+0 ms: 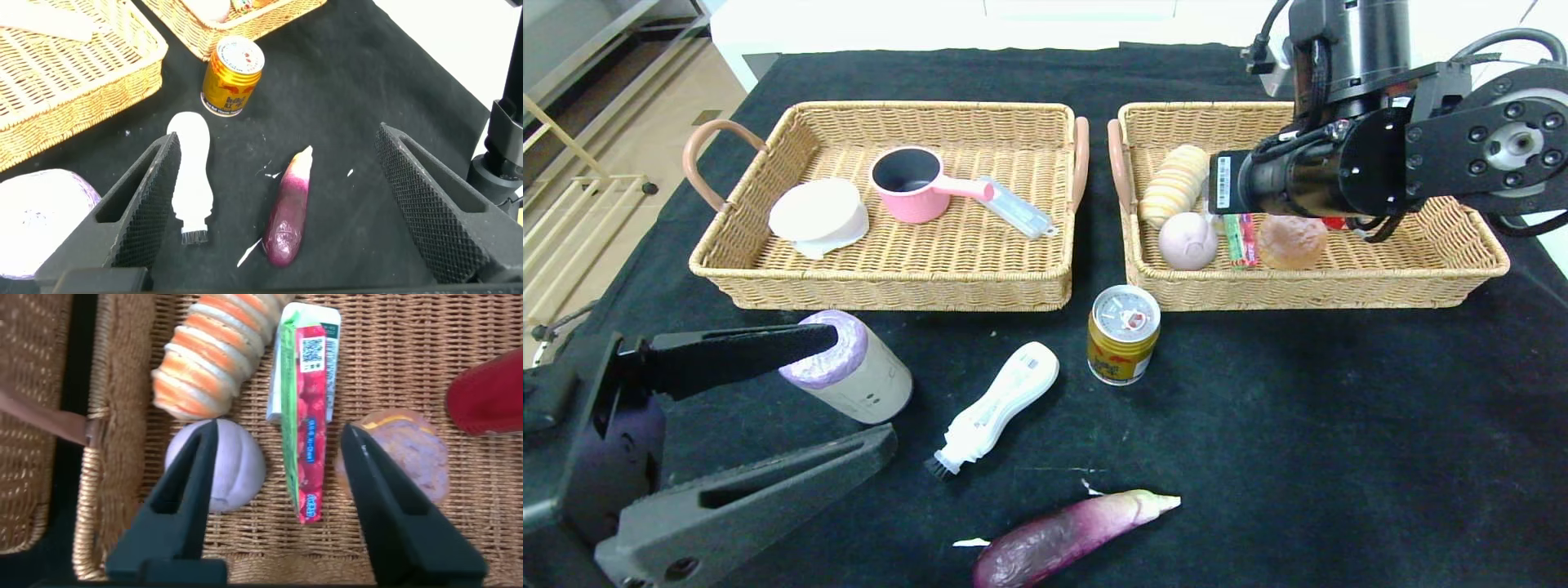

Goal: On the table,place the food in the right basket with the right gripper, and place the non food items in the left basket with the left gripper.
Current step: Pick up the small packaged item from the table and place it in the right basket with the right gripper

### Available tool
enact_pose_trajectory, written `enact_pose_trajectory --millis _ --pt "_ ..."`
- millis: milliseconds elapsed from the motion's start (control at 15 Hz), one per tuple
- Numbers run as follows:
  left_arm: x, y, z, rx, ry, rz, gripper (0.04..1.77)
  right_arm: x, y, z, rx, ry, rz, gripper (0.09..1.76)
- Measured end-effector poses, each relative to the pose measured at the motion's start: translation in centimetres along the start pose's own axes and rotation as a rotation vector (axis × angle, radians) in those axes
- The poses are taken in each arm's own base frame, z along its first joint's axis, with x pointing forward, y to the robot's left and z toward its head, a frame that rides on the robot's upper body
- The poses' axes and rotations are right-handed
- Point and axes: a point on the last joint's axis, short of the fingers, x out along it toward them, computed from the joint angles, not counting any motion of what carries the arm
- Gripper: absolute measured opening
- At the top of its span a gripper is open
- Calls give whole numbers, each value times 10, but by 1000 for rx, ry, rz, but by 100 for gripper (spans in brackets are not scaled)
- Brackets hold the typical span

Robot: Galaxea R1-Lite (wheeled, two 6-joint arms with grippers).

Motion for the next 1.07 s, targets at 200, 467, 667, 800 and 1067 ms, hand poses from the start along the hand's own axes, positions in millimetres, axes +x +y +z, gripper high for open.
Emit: enact_pose_trajectory --millis 200,467,667,800,1067 --pt "1 0 -1 -2 5 0 172 -2 4 -1 -3 3 11 132" --pt "2 1 -2 -4 11 0 172 -11 9 1 -6 -1 37 147" --pt "2 1 -2 -4 10 0 172 -21 14 0 -16 11 58 155" --pt "2 1 -2 -5 11 1 172 -31 17 1 -17 20 77 158" --pt "2 1 -2 -5 14 0 172 -59 31 -2 5 69 139 163"
